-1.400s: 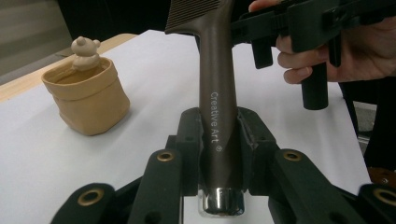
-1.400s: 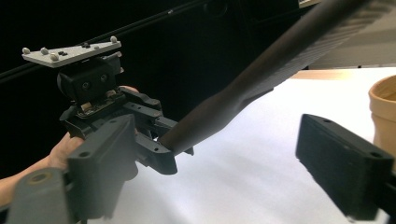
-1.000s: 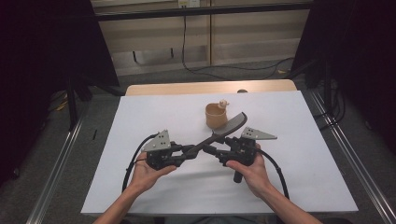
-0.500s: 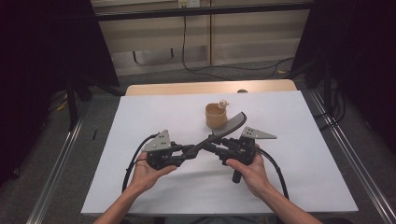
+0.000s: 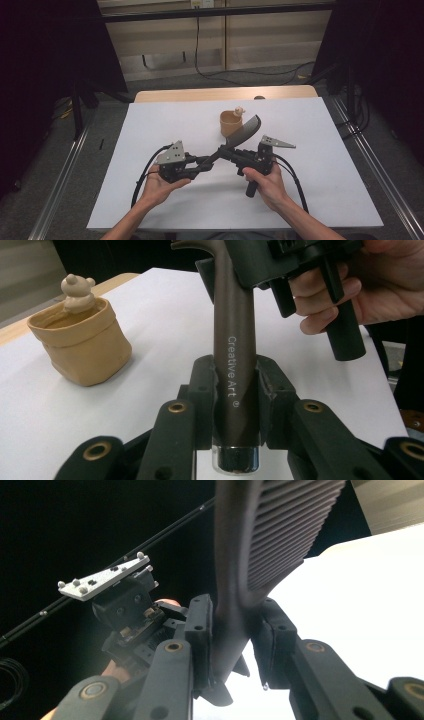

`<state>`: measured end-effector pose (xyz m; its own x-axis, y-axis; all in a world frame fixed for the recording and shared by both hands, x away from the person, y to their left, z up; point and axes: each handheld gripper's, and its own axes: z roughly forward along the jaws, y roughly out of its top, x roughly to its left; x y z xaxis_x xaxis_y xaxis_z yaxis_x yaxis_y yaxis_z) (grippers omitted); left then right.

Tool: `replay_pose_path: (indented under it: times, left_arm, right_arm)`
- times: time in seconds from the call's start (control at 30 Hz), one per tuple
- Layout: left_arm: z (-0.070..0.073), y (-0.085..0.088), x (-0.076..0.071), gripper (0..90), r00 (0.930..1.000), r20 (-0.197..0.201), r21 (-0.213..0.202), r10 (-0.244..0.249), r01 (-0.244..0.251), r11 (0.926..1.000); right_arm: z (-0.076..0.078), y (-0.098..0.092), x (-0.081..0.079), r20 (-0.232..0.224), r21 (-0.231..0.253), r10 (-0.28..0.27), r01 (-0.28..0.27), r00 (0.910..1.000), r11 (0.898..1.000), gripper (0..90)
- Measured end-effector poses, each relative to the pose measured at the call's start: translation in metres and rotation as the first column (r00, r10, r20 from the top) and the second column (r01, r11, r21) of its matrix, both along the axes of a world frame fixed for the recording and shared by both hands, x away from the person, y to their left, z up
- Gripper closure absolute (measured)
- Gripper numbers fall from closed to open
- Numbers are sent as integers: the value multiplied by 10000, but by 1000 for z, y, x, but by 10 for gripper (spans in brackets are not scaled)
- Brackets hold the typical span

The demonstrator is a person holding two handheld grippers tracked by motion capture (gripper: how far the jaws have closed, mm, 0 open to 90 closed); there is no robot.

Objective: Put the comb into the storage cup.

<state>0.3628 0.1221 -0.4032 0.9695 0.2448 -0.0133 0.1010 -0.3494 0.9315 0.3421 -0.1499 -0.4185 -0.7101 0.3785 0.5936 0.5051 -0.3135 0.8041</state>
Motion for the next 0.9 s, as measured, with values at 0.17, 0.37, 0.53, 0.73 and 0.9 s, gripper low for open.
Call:
replay_pose_path:
  times: [0.17,0.37,0.53,0.73,0.9]
  left_arm:
    - [-2,-1,0,726,9999,124,32,10,-10,10000]
    - [-2,0,-1,726,9998,205,-4,49,-48,10000]
    - [-4,-1,-1,725,9997,224,-5,51,-51,10000]
    - [-4,-2,0,718,9998,165,-108,127,-125,9999]
    - [-4,-2,0,707,9996,181,-249,202,-197,9995]
  right_arm:
    - [-2,-1,1,-394,368,59,-44,9992,9993,727]
    - [-3,-1,1,-599,487,114,-85,9981,9988,729]
    - [-3,-1,1,-600,398,83,-59,9982,9992,730]
    - [-2,-1,1,-603,408,4,20,9982,9992,730]
    - [-1,-2,2,-547,466,-13,38,9985,9989,730]
